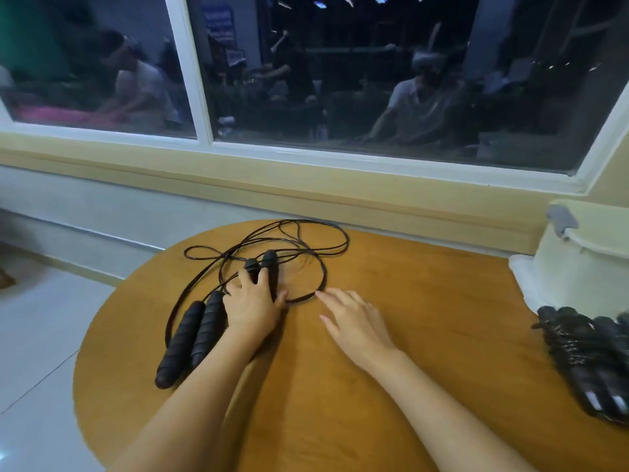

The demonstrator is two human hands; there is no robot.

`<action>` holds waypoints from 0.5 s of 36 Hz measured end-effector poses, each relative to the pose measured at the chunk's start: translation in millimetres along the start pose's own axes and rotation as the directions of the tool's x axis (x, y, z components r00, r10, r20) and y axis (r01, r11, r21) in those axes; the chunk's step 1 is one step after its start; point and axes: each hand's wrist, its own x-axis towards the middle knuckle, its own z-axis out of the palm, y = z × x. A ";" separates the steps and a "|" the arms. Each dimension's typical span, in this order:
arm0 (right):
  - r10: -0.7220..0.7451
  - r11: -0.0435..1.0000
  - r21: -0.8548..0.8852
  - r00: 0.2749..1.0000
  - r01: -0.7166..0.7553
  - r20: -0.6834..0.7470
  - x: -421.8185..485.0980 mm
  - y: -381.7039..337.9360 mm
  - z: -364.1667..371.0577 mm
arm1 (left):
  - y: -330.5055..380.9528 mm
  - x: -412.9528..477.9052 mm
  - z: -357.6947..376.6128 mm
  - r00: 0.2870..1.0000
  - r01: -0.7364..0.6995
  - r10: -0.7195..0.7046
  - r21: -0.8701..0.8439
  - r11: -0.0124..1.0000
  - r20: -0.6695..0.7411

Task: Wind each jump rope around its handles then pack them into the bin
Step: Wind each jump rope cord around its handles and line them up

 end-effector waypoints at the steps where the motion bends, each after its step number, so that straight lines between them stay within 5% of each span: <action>1: 0.000 1.000 -0.003 1.000 0.000 0.008 2.3 2.6 2.2 | 0.2 3.7 2.0 1.000 0.004 -0.004 0.001 1.000 -0.013; 7: 0.013 1.000 -0.012 1.000 -0.013 0.012 0.1 20.2 6.4 | 3.3 9.4 8.6 0.996 -0.038 0.032 -0.078 0.996 -0.082; 12: 0.071 0.997 0.009 0.995 -0.071 -0.072 -17.5 41.4 -8.4 | 15.9 -23.4 4.0 0.961 -0.257 0.226 -0.214 0.942 -0.161; 18: 0.216 0.976 0.052 0.963 -0.210 -0.159 -54.1 80.0 -36.3 | 45.7 -87.4 1.7 0.776 -0.624 0.616 -0.302 0.721 -0.134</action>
